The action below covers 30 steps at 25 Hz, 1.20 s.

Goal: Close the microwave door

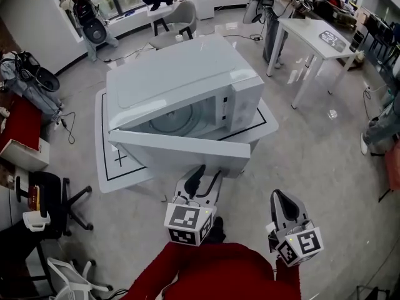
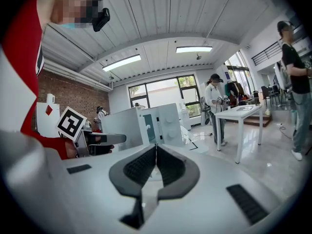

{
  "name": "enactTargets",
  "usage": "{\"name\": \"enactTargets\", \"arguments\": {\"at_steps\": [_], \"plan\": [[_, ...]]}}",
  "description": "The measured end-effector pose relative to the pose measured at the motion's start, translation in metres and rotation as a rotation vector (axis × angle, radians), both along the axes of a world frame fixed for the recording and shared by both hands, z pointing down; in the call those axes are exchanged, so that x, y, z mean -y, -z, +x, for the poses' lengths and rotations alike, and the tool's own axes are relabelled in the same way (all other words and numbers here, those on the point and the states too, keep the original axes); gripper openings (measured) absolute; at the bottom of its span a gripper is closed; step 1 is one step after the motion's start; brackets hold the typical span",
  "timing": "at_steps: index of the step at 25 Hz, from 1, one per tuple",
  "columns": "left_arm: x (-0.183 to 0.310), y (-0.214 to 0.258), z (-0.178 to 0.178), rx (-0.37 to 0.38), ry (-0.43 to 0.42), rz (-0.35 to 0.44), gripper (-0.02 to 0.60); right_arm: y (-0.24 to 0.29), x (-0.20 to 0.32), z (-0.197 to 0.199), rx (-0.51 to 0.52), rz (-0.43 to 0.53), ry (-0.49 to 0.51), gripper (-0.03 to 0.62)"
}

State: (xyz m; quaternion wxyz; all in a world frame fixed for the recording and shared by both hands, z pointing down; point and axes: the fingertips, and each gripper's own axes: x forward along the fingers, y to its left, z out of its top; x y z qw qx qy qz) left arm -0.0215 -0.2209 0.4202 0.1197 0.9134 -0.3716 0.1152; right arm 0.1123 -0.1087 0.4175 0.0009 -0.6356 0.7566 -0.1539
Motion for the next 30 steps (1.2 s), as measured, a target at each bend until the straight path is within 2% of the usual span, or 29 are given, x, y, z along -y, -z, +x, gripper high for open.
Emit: {"name": "enactTargets", "arguments": {"at_steps": [12,16,22,30], "plan": [[0.032,0.001,0.014,-0.021,0.000,0.004,0.176,-0.005,0.023,0.007,-0.026,-0.026,0.013,0.014],[0.043,0.002,0.017,-0.024,0.032,0.008,0.176,-0.006,0.043,0.015,-0.042,-0.022,0.049,0.014],[0.060,0.006,0.025,-0.033,0.083,0.013,0.170,0.006,0.082,0.020,-0.074,0.004,0.156,0.014],[0.088,0.013,0.026,-0.041,0.194,0.030,0.144,0.015,0.115,0.035,-0.081,0.014,0.238,0.014]]}}
